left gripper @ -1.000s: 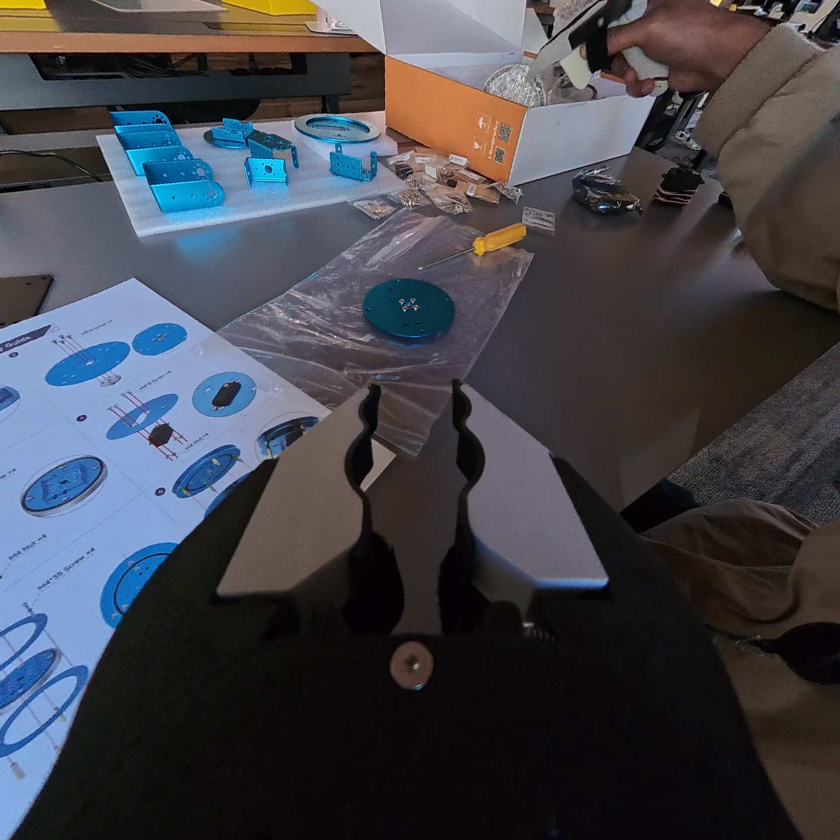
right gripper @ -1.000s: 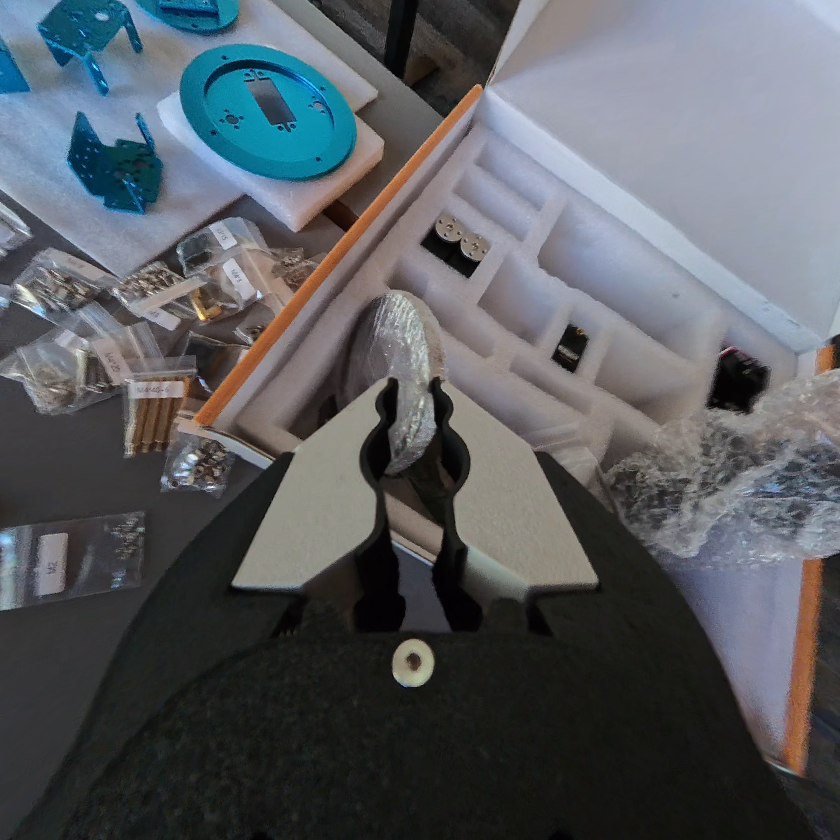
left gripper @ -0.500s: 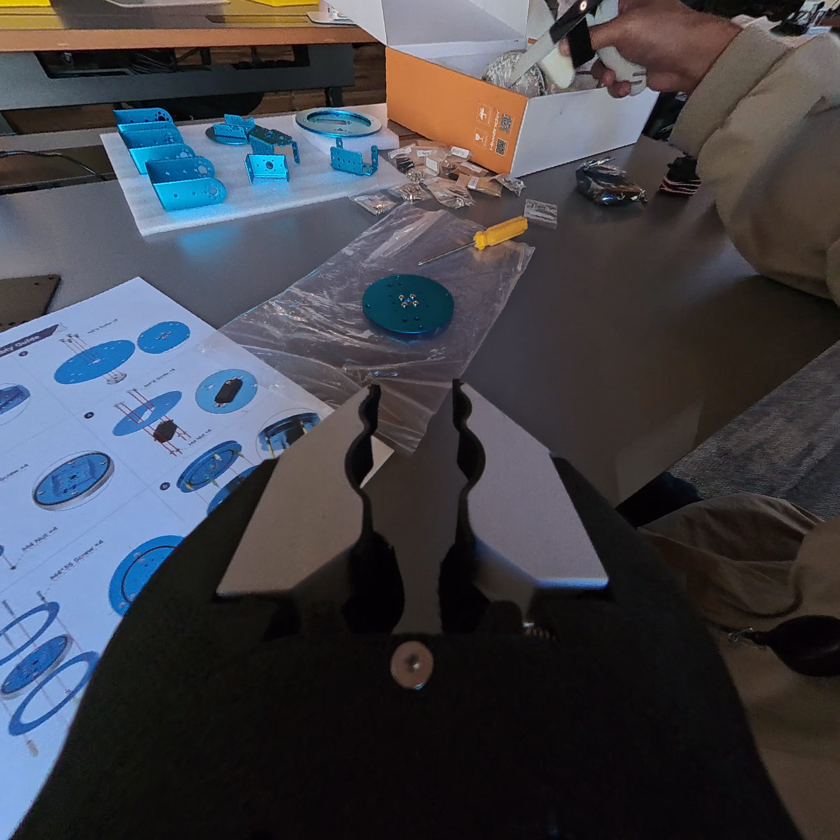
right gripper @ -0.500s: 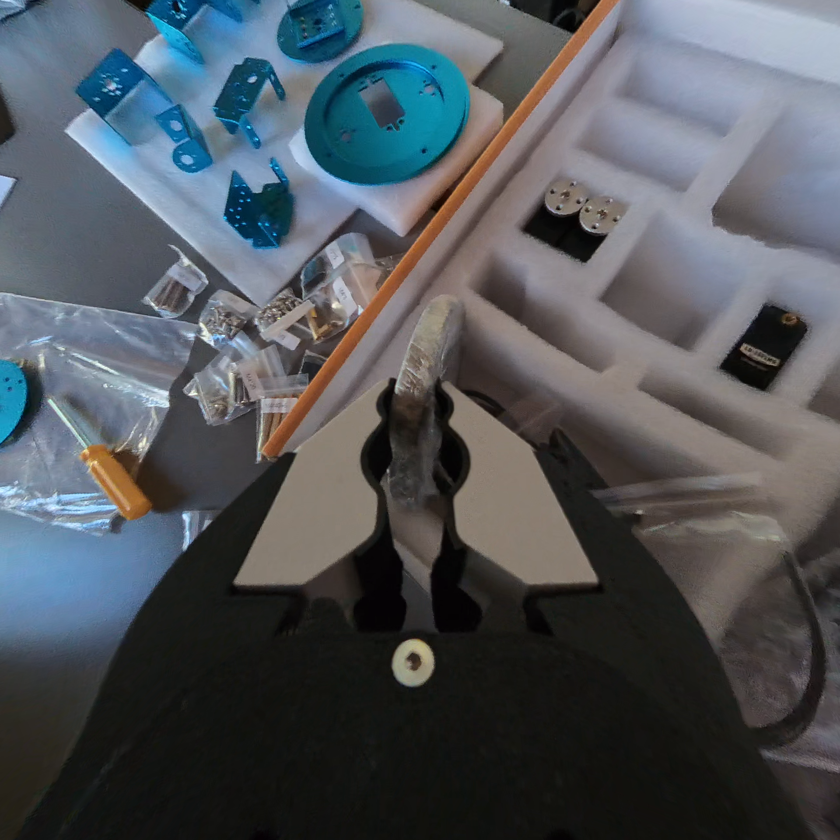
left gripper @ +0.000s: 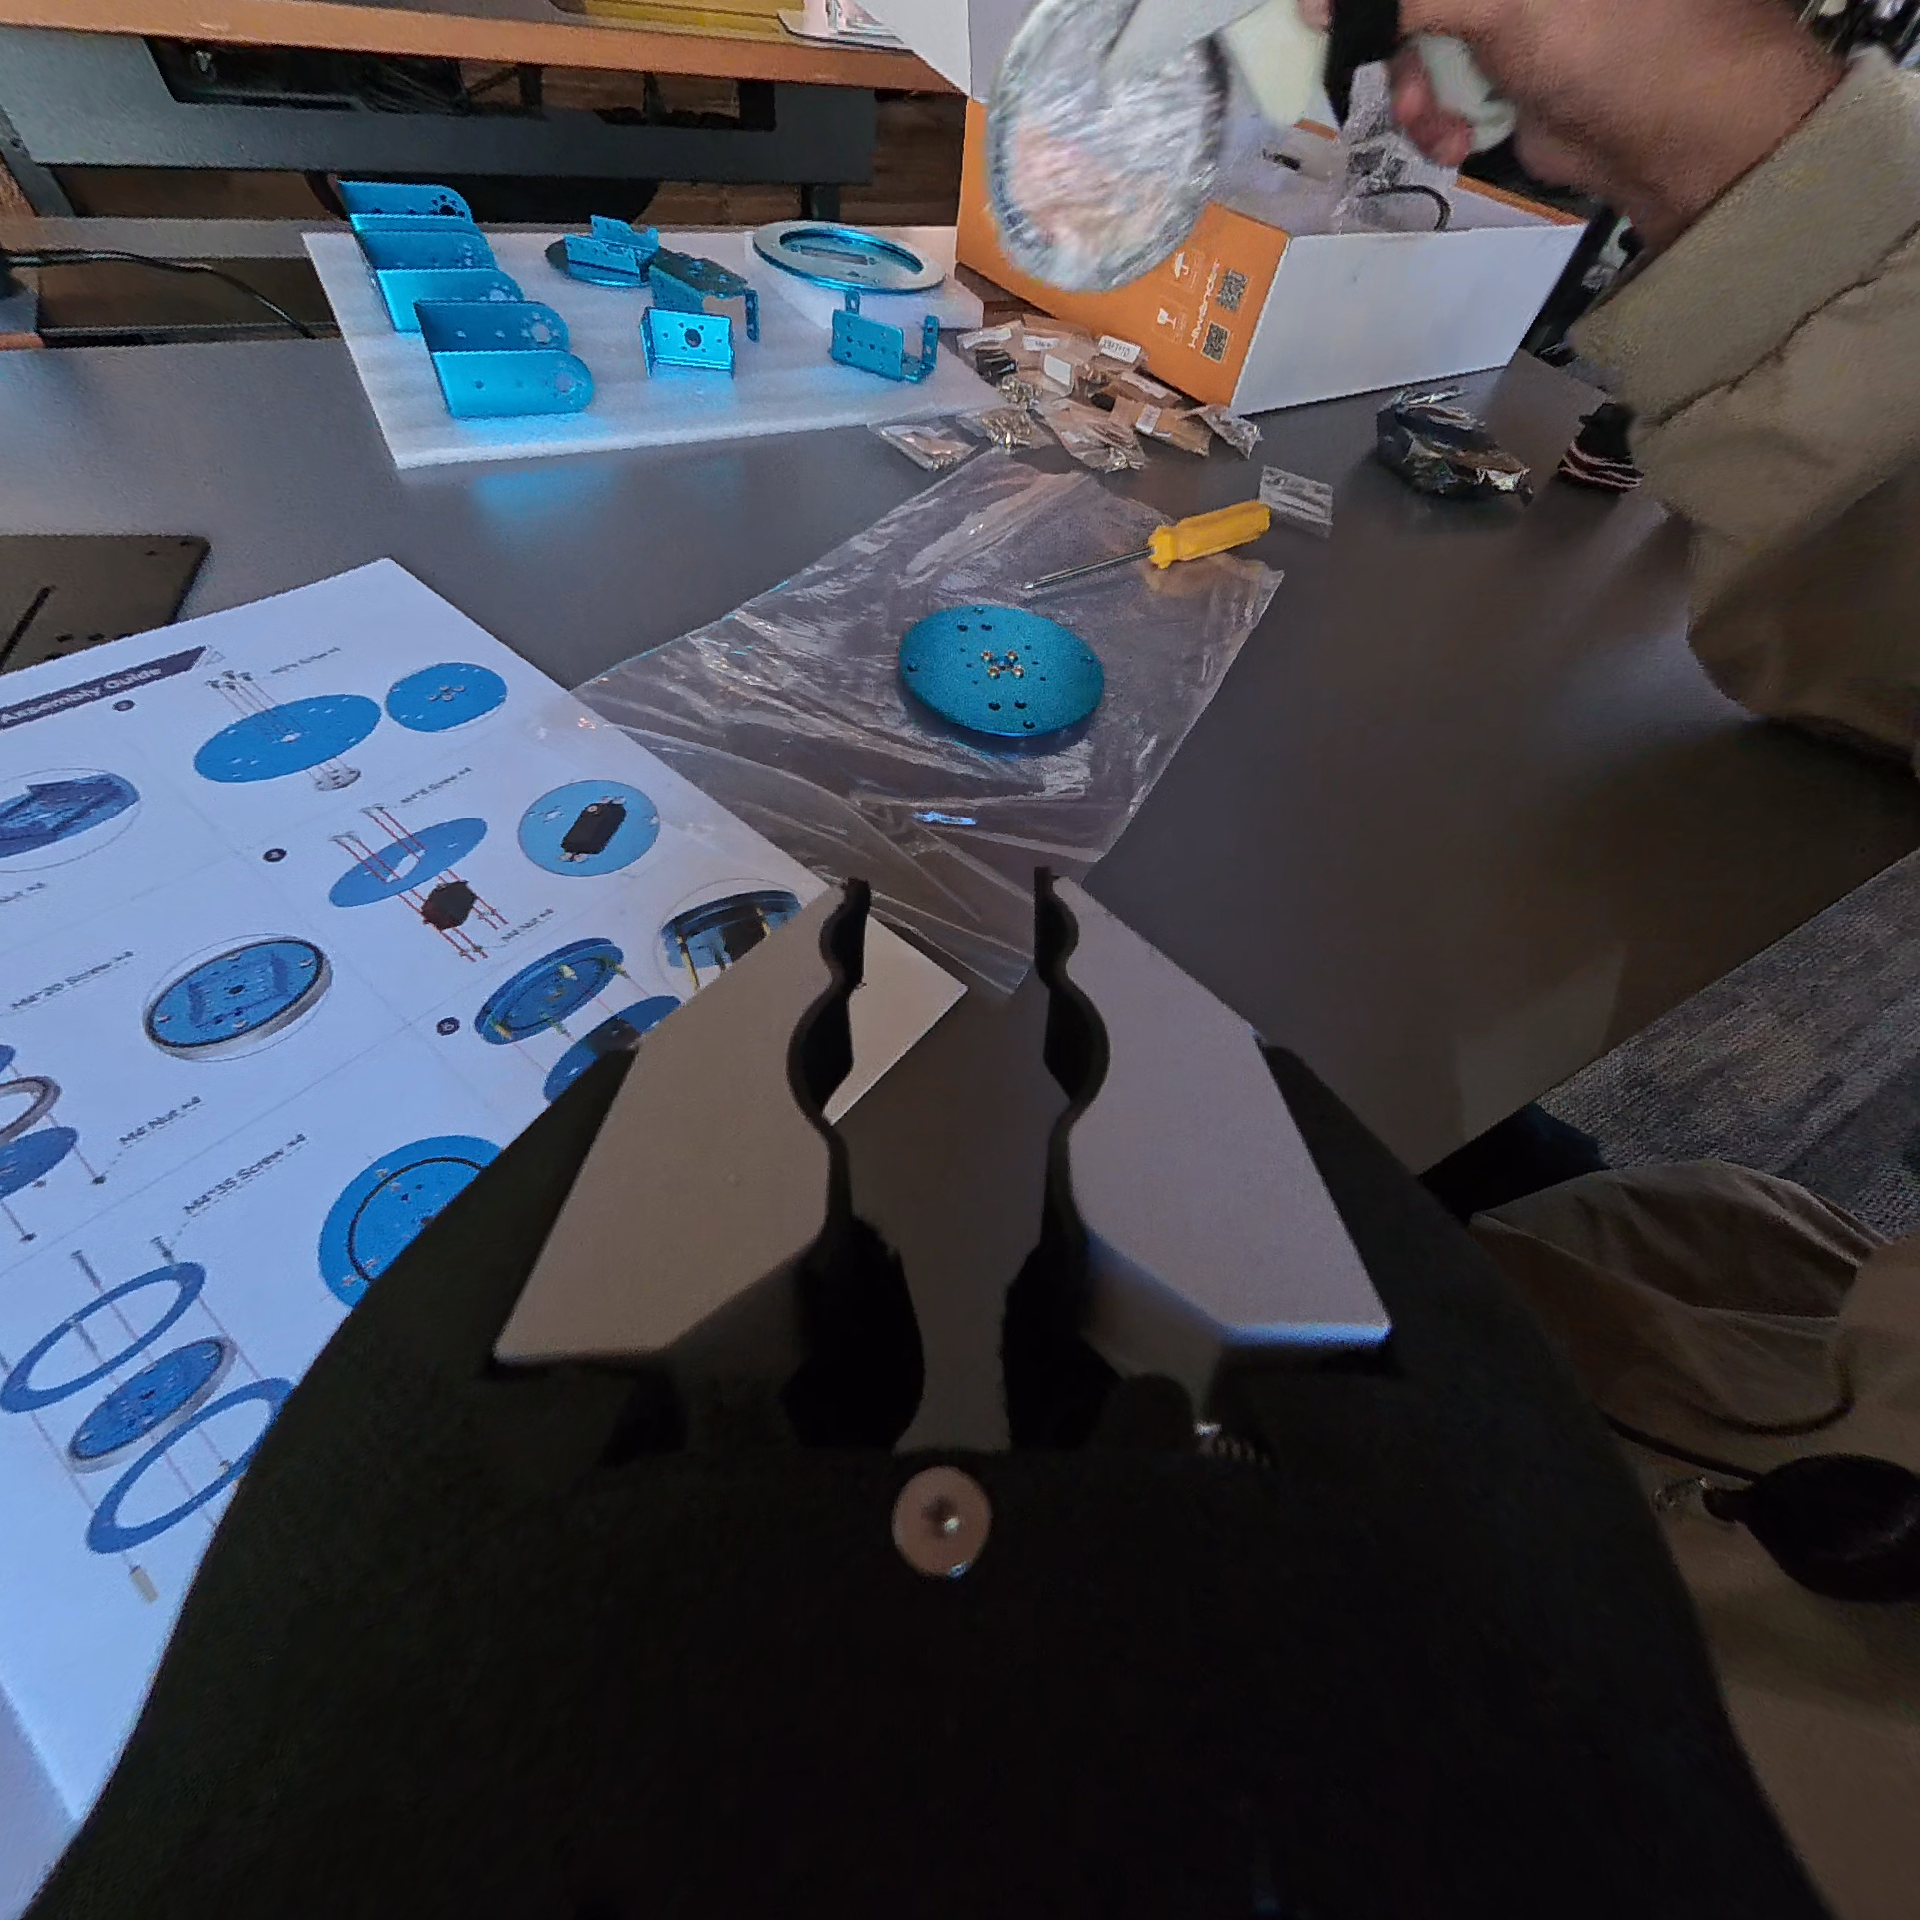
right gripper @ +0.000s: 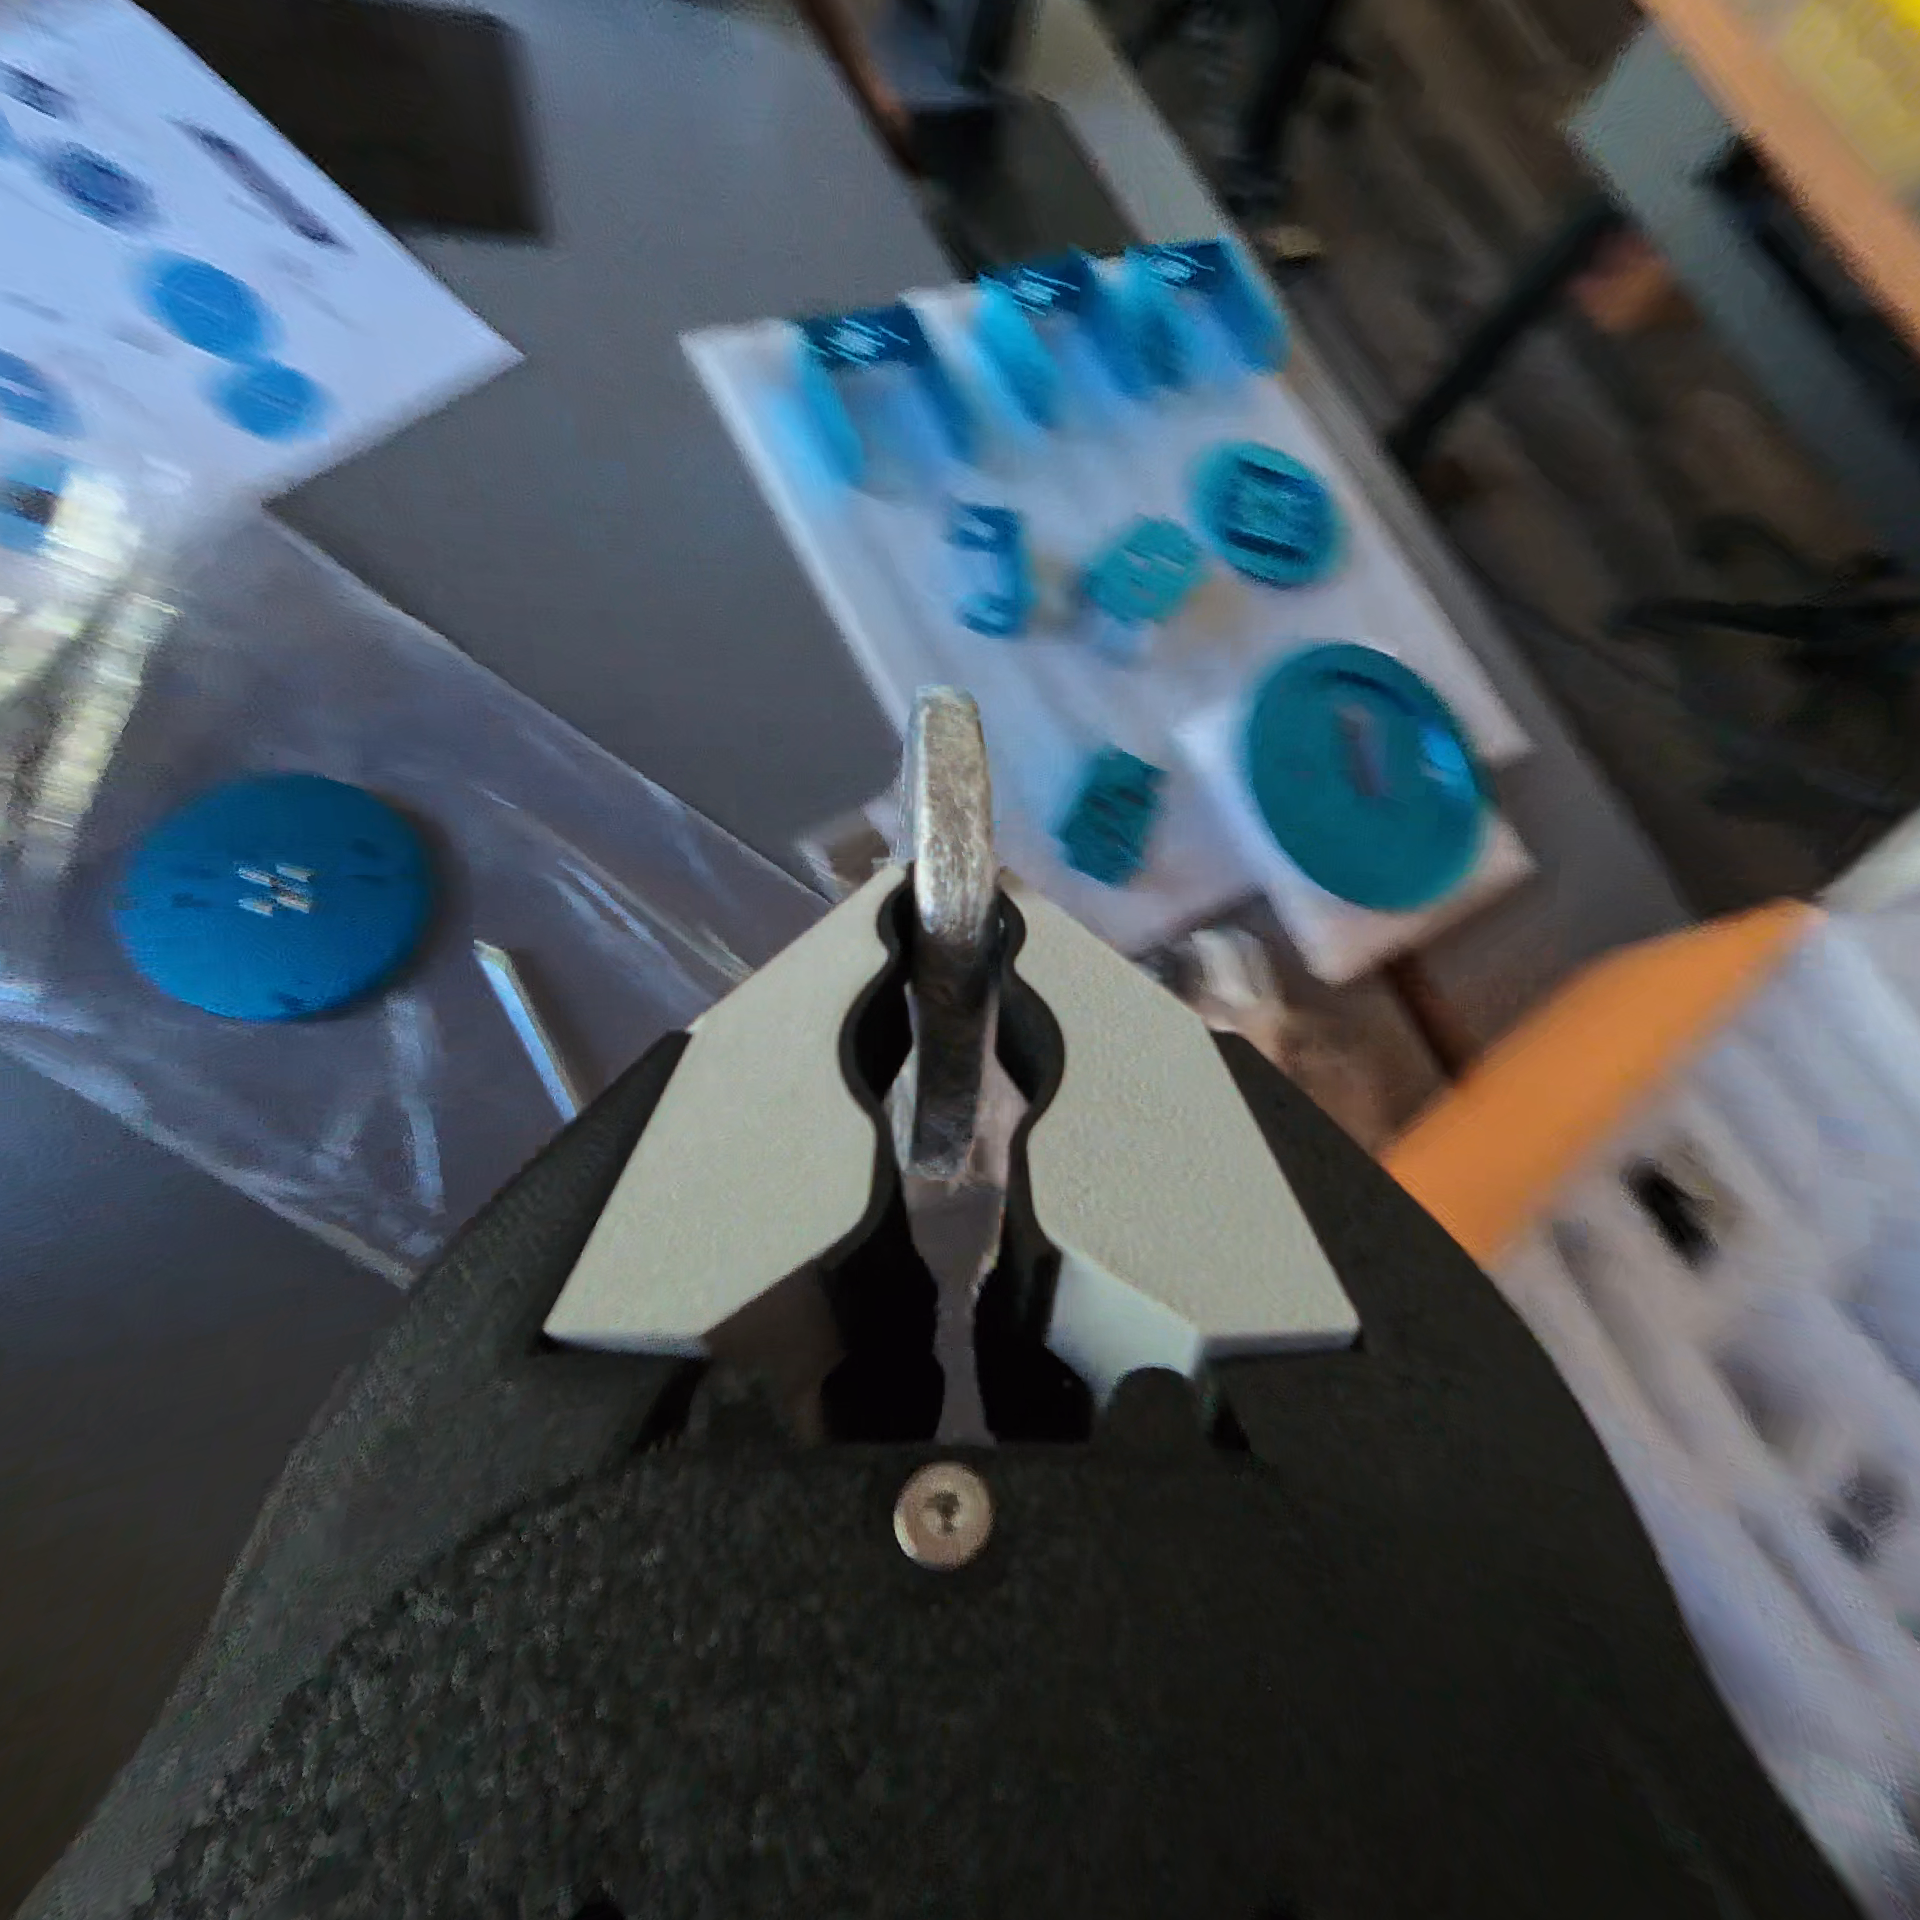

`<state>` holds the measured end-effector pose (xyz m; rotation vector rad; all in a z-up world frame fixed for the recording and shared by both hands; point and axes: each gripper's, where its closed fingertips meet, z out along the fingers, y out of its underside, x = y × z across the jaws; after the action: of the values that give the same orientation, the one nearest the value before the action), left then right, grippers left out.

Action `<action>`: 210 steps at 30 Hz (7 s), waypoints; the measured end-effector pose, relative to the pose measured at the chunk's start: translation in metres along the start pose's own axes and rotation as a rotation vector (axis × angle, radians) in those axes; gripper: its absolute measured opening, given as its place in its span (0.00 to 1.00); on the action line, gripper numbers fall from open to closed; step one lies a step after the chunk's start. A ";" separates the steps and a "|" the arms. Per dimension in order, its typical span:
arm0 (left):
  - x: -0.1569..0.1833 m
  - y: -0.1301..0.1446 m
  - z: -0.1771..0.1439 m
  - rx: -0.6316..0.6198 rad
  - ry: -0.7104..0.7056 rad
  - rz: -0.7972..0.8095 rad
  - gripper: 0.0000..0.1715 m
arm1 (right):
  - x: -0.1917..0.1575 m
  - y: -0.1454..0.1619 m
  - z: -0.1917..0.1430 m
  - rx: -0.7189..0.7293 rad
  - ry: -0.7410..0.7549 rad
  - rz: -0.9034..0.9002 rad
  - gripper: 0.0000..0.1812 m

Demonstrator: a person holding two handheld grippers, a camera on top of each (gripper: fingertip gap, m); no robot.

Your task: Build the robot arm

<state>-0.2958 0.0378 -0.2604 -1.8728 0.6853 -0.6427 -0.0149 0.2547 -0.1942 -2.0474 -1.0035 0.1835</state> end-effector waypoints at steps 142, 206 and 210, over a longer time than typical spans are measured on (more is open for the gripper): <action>-0.079 -0.030 0.052 -0.142 0.037 0.025 0.20 | -0.127 0.183 -0.068 -0.104 0.122 0.318 0.10; -0.172 0.059 -0.061 -0.294 -0.433 -0.174 0.19 | -0.132 0.096 -0.026 0.337 0.231 0.464 0.26; -0.166 0.053 -0.055 -0.304 -0.420 -0.153 0.20 | -0.128 0.101 -0.029 0.323 0.256 0.471 0.25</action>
<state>-0.4591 0.1027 -0.3113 -2.2669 0.3802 -0.2292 -0.0275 0.1117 -0.2765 -1.9141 -0.3010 0.2975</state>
